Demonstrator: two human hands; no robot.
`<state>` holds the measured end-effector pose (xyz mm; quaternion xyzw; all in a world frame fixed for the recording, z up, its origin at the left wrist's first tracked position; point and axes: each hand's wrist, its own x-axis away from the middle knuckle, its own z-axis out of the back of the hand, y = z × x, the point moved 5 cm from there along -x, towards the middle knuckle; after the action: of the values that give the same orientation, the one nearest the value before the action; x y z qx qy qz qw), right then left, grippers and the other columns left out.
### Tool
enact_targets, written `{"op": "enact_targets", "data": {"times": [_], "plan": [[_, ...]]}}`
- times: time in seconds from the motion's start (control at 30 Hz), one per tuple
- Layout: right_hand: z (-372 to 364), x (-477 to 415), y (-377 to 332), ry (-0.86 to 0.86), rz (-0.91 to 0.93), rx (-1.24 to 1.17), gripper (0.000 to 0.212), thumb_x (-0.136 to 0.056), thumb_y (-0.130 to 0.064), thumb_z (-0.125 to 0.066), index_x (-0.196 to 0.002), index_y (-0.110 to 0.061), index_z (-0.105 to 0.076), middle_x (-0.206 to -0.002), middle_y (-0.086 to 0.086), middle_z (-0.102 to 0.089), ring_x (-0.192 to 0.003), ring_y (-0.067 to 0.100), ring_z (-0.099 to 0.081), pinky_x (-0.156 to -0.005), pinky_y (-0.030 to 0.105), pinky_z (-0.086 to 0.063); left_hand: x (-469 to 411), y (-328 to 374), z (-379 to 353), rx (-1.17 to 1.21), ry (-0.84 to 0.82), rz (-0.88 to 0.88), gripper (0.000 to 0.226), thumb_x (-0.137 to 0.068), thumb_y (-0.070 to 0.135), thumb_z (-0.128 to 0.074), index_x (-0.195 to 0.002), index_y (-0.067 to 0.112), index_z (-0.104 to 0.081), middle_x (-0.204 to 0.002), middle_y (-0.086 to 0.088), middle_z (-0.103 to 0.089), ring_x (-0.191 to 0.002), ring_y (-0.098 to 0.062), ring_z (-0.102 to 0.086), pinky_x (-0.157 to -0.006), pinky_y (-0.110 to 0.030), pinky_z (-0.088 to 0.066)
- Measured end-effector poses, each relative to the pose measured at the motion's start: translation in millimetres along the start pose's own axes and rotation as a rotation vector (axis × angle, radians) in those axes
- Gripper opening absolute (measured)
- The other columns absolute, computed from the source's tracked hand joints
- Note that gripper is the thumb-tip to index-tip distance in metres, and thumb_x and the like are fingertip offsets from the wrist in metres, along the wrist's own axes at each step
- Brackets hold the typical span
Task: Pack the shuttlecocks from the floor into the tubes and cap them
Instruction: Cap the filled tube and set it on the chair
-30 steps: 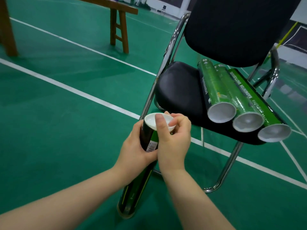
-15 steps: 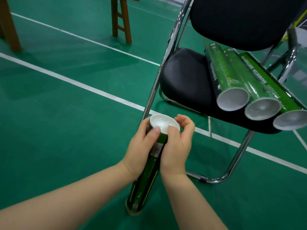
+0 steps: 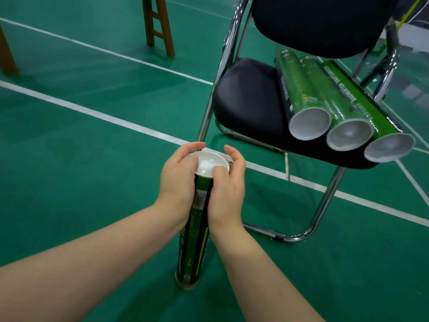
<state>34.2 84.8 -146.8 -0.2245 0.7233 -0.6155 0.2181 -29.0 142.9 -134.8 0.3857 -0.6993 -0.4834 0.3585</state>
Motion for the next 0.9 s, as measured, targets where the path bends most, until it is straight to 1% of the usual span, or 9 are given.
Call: {"op": "enact_targets", "data": {"times": [0.1,0.17,0.23,0.33,0.47,0.63,0.73,0.83,0.9], "plan": [[-3,4,0,-0.168,-0.153,0.261,0.042,-0.075,-0.037,-0.045,-0.117,-0.033,-0.041,-0.115,0.003,-0.059,-0.102,0.022,-0.058,-0.091,0.042,-0.048,8,0,9,-0.038,0.007,0.092,0.023,-0.087,0.010,-0.045,-0.081,0.019,-0.065,-0.063,0.005,-0.064,-0.055,-0.007,-0.057,-0.047,-0.016,-0.044],[0,8,-2,-0.305,-0.284,0.459,0.053,-0.078,-0.054,-0.047,-0.123,-0.029,-0.038,-0.122,0.002,-0.057,-0.108,0.021,-0.055,-0.094,0.043,-0.045,14,-1,18,-0.141,-0.051,0.230,0.024,-0.090,0.029,-0.048,-0.073,0.022,-0.064,-0.060,0.012,-0.065,-0.061,-0.007,-0.059,-0.061,-0.025,-0.045],[4,13,-8,-0.414,-0.362,0.575,0.065,-0.074,-0.067,-0.048,-0.128,-0.032,-0.038,-0.122,-0.003,-0.057,-0.108,0.019,-0.056,-0.086,0.041,-0.048,20,2,23,-0.272,-0.174,0.322,0.025,-0.089,0.039,-0.049,-0.076,0.025,-0.065,-0.069,0.011,-0.067,-0.077,-0.010,-0.057,-0.074,-0.036,-0.041],[2,26,-20,-0.470,-0.367,0.503,0.062,-0.071,-0.065,-0.059,-0.121,-0.033,-0.047,-0.116,-0.005,-0.062,-0.101,0.016,-0.061,-0.076,0.039,-0.057,32,11,27,-0.310,-0.277,0.356,0.023,-0.091,0.039,-0.047,-0.086,0.025,-0.065,-0.082,0.005,-0.066,-0.083,-0.014,-0.057,-0.076,-0.042,-0.043],[-6,40,-40,-0.454,-0.295,0.271,0.042,-0.077,-0.039,-0.070,-0.113,-0.025,-0.055,-0.110,-0.005,-0.065,-0.097,0.010,-0.065,-0.078,0.034,-0.057,39,32,34,-0.340,-0.273,0.216,0.026,-0.093,0.037,-0.046,-0.111,0.024,-0.060,-0.101,0.000,-0.067,-0.088,-0.014,-0.061,-0.072,-0.035,-0.046],[-16,50,-71,-0.515,-0.193,0.104,0.035,-0.084,-0.020,-0.066,-0.115,-0.021,-0.050,-0.103,-0.006,-0.062,-0.082,-0.001,-0.065,-0.078,0.029,-0.056,45,72,38,-0.376,-0.214,-0.085,0.021,-0.081,0.034,-0.061,-0.100,0.026,-0.060,-0.102,0.000,-0.066,-0.088,-0.014,-0.060,-0.067,-0.028,-0.044],[-20,52,-92,-0.575,-0.110,0.118,0.031,-0.084,-0.016,-0.066,-0.109,-0.023,-0.051,-0.106,-0.002,-0.060,-0.089,0.007,-0.063,-0.076,0.027,-0.055,50,95,40,-0.404,-0.239,-0.222,0.032,-0.067,0.041,-0.059,-0.096,0.029,-0.062,-0.098,0.004,-0.067,-0.091,-0.016,-0.062,-0.072,-0.029,-0.047],[-24,54,-120,-0.616,0.002,0.173,0.034,-0.081,-0.010,-0.068,-0.106,-0.026,-0.052,-0.109,0.003,-0.059,-0.090,0.012,-0.062,-0.073,0.027,-0.055,58,118,40,-0.439,-0.251,-0.357,0.034,-0.067,0.040,-0.060,-0.099,0.029,-0.061,-0.098,0.005,-0.067,-0.095,-0.016,-0.062,-0.083,-0.034,-0.050],[-28,56,-138,-0.629,0.087,0.229,0.041,-0.079,-0.009,-0.071,-0.108,-0.030,-0.053,-0.109,0.000,-0.059,-0.094,0.013,-0.061,-0.077,0.030,-0.057,64,134,40,-0.471,-0.230,-0.463,0.035,-0.067,0.039,-0.060,-0.101,0.030,-0.060,-0.097,0.009,-0.066,-0.092,-0.010,-0.061,-0.082,-0.029,-0.050]]}}
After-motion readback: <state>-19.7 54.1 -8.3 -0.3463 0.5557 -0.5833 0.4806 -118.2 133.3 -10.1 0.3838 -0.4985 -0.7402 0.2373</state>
